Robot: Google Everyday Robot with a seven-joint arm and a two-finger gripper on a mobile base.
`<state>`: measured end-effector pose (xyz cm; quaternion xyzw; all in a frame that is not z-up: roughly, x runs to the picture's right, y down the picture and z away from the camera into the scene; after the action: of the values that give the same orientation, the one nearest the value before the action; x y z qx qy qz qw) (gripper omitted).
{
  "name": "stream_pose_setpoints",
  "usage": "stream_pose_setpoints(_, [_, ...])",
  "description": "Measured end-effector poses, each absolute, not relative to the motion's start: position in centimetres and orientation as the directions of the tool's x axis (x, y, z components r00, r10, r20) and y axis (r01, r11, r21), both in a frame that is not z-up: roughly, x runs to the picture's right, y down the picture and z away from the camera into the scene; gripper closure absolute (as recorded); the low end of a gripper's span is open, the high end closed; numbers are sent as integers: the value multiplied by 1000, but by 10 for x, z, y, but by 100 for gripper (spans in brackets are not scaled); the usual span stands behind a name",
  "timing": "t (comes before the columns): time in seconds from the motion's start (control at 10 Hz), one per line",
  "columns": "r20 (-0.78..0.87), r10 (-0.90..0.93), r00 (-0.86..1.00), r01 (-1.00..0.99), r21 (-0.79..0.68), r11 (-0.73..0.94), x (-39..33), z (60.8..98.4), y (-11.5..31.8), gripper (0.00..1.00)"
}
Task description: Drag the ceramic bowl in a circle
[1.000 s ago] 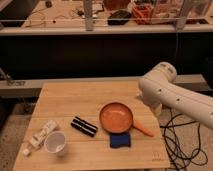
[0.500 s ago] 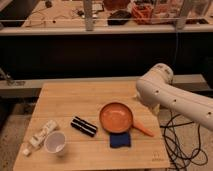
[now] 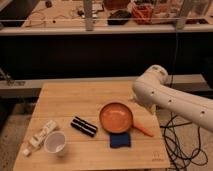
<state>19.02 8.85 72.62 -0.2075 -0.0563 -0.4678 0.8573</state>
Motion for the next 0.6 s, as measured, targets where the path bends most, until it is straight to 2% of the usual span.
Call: stream_pose_setpoints(0.6, [342, -834, 432, 899, -241, 366, 178, 745, 99, 20])
